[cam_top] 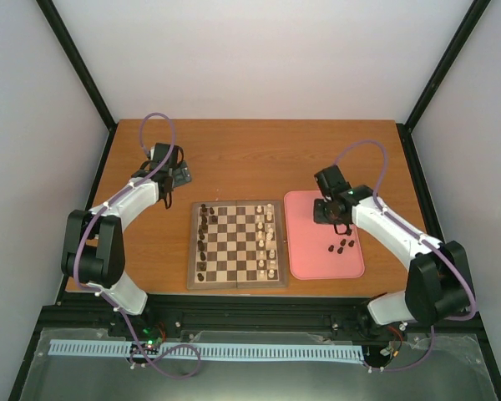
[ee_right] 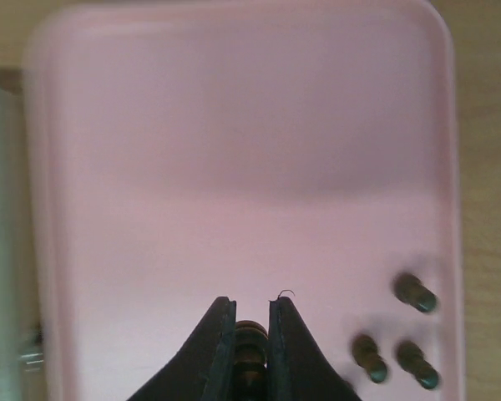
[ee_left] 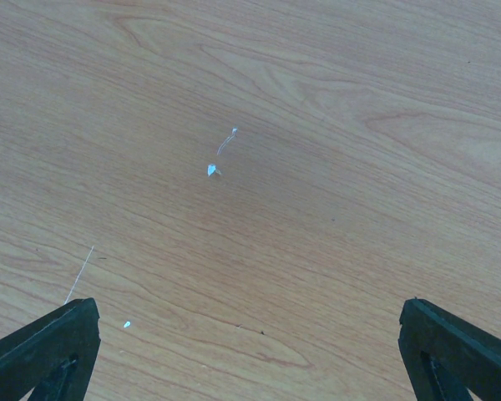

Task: Set up the chess pieces on the board
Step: Pick up the chess piece from the storage box, then place the chess piece on the chessboard, then pick up the chess piece from the storage box.

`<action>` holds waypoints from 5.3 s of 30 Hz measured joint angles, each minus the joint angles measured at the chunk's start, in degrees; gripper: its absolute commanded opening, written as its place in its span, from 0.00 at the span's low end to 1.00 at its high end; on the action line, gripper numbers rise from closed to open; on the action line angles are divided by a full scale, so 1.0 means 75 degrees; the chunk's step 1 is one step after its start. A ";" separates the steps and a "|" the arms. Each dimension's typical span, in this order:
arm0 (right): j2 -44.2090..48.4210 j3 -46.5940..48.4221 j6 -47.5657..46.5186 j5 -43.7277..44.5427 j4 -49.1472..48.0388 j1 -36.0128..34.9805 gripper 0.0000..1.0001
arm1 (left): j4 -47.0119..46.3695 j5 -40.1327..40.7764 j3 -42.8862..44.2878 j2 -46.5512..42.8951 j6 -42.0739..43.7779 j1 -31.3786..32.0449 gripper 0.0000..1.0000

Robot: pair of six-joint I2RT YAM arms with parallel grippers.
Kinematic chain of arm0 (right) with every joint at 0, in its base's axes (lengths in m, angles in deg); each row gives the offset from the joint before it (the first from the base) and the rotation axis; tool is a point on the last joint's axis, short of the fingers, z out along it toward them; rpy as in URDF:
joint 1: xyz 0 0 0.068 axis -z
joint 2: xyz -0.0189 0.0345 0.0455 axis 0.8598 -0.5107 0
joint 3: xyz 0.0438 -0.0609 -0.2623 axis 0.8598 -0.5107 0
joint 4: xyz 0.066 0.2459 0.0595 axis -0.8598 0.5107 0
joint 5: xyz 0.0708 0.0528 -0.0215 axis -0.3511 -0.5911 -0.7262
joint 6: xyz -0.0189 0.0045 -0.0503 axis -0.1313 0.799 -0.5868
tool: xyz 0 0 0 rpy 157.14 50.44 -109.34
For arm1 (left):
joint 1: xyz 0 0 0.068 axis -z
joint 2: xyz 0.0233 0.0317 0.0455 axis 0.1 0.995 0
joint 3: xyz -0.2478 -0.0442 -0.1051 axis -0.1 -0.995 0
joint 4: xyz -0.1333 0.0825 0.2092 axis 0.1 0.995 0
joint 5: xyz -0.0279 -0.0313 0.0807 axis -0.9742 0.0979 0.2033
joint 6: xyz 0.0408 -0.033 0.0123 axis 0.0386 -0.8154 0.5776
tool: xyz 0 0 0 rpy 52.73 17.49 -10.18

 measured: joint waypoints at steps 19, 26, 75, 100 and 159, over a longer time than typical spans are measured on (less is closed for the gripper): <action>-0.4083 0.5692 -0.0119 -0.0379 0.0670 -0.4118 0.03 | 0.0003 -0.0009 0.0000 0.0000 0.0000 0.0000 1.00; -0.5514 0.6866 -0.0329 -0.0854 0.0743 -0.4316 0.03 | 0.0003 -0.0017 0.0000 0.0000 0.0000 0.0000 1.00; -0.6825 0.7901 -0.0615 -0.1399 0.1005 -0.4660 0.20 | 0.0006 -0.0020 0.0000 0.0099 0.0000 0.0000 1.00; -0.6111 0.7449 -0.0688 -0.0842 0.1000 -0.4712 0.25 | 0.0017 -0.0020 0.0099 0.0114 0.0000 0.0000 1.00; -0.0172 -0.1189 0.0673 0.0227 0.0402 -0.0635 0.31 | 0.0035 0.0000 0.0099 0.0157 0.0000 0.0000 1.00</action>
